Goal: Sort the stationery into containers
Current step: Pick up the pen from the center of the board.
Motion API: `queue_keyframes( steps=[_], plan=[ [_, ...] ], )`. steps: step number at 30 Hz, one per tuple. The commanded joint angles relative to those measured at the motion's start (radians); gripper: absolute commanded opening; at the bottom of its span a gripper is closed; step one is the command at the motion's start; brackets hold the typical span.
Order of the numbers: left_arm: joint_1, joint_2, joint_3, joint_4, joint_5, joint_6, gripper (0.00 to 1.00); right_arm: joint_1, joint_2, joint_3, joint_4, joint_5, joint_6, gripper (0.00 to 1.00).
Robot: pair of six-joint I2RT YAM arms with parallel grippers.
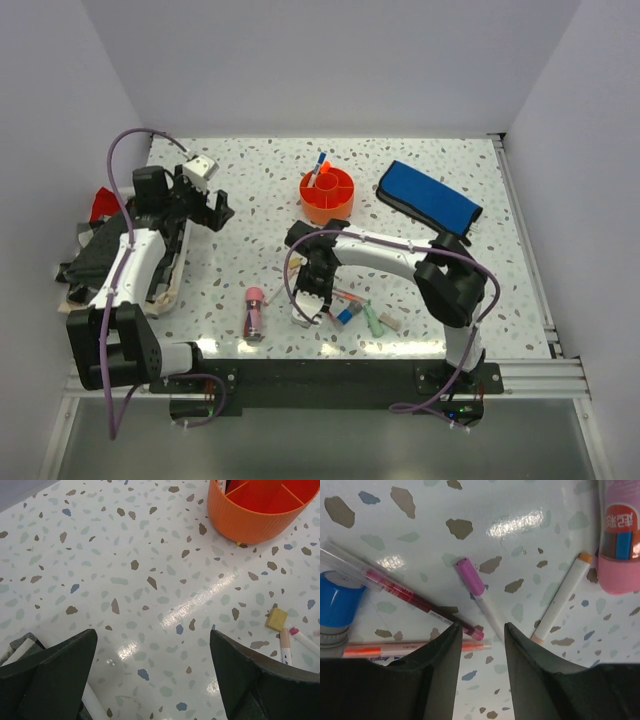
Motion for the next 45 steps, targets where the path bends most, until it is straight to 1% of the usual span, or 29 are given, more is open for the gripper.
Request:
queue_keyframes(
  steps=[1,10,14,19,28,31,33,35,38,42,45],
  plan=[
    [0.0,-0.041,-0.015,0.029,0.038,-0.034,1.0,0.029,0.02,0.073,-0.083,-0.012,-0.227,0.43],
    [0.0,-0.049,0.006,0.037,0.064,-0.072,1.0,0.038,0.111,0.139,-0.089,0.033,-0.2,0.43],
    [0.0,-0.038,0.012,0.06,0.077,-0.098,1.0,0.038,0.177,0.22,-0.159,0.039,-0.195,0.43],
    [0.002,-0.032,0.012,0.072,0.08,-0.115,1.0,0.037,0.221,0.257,-0.162,0.057,-0.191,0.42],
    [0.0,-0.024,0.017,0.081,0.113,-0.144,1.0,0.037,0.298,0.272,-0.274,0.176,-0.209,0.39],
    [0.002,-0.021,0.031,0.074,0.124,-0.156,1.0,0.037,0.356,0.329,-0.348,0.186,-0.2,0.35],
    [0.0,-0.021,0.048,0.061,0.129,-0.155,1.0,0.035,0.384,0.35,-0.362,0.183,-0.185,0.35],
    [0.0,-0.026,0.063,0.042,0.132,-0.155,1.0,0.035,0.407,0.361,-0.345,0.179,-0.178,0.34],
    [0.0,-0.037,0.072,0.034,0.135,-0.159,1.0,0.038,0.428,0.37,-0.327,0.174,-0.172,0.3],
    [0.0,-0.046,0.072,0.038,0.132,-0.181,1.0,0.046,0.428,0.346,-0.301,0.168,-0.152,0.26],
    [0.0,-0.053,0.069,0.04,0.132,-0.187,1.0,0.048,0.428,0.323,-0.288,0.165,-0.143,0.18]
  ],
)
